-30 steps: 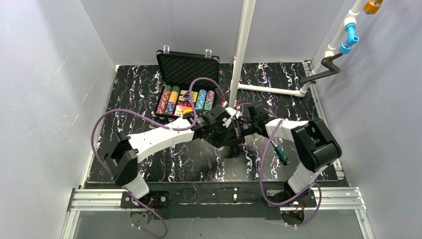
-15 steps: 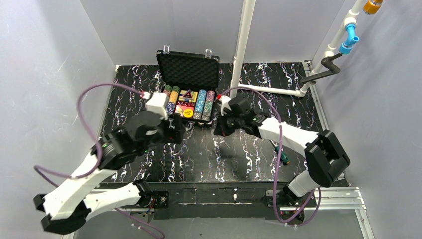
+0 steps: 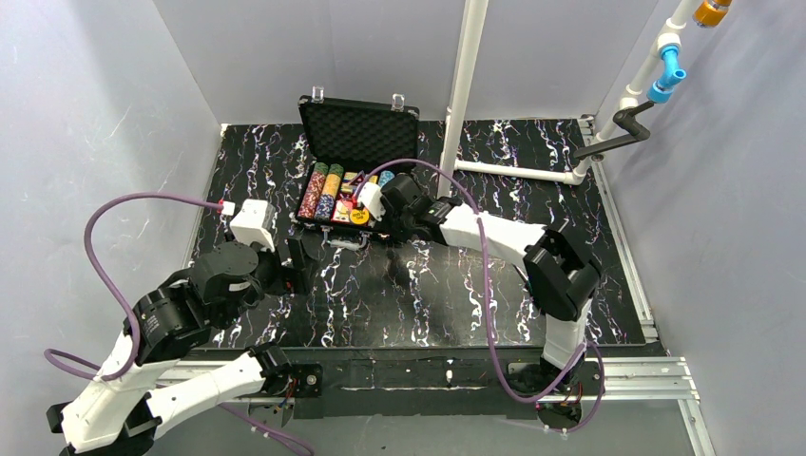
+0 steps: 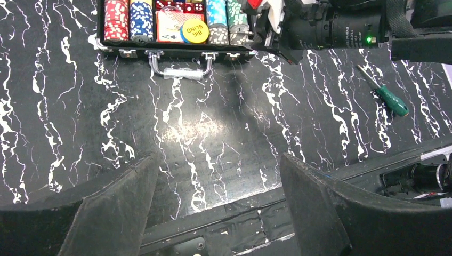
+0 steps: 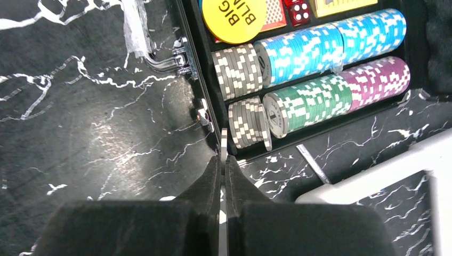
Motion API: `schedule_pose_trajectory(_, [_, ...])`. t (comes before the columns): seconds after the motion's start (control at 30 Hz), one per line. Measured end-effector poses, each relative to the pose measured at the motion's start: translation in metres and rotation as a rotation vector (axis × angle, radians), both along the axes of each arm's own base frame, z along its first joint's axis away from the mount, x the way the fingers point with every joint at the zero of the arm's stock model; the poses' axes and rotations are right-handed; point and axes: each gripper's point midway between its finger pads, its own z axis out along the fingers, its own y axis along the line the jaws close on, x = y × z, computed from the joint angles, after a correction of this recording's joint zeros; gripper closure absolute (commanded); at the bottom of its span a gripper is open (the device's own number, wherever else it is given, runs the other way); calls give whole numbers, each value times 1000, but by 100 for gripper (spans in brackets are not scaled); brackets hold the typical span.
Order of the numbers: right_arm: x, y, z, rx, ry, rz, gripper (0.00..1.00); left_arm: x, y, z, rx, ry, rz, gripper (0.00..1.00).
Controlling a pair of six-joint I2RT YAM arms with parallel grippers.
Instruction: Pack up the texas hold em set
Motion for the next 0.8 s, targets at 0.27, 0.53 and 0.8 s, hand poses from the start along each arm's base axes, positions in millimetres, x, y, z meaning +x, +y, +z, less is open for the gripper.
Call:
schedule_pose_trajectory(0.27, [6, 2, -15, -118, -38, 85, 99, -3, 2, -8, 7, 22, 8, 17])
schedule_pose_trajectory(0.53, [8, -2, -24, -167, -48, 109, 99, -2, 2, -9, 7, 24, 8, 17])
schedule_pose_trajectory(0.8, [11, 0, -20, -195, -65, 133, 99, -1, 0, -10, 14, 28, 7, 16])
